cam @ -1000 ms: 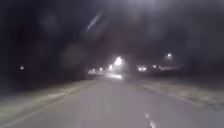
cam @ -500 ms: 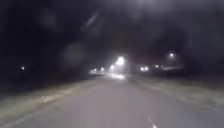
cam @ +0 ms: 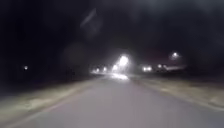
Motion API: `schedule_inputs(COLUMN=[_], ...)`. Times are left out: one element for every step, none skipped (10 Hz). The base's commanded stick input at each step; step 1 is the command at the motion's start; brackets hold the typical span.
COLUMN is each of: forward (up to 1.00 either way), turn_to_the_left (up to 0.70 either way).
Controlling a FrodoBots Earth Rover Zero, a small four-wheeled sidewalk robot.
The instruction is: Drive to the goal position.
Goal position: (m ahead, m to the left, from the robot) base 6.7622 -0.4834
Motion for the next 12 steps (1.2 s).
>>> schedule_inputs(forward=[1.0, 1.0, 1.0, 1.0, 1.0, 1.0, 1.0, 1.0, 1.0, 1.0, 1.0, 1.0], turn_to_the_left=[0.05, 0.04, 0.03, 0.03, 0.03, 0.03, 0.03, 0.03, 0.03, 0.03, 0.03, 0.02])
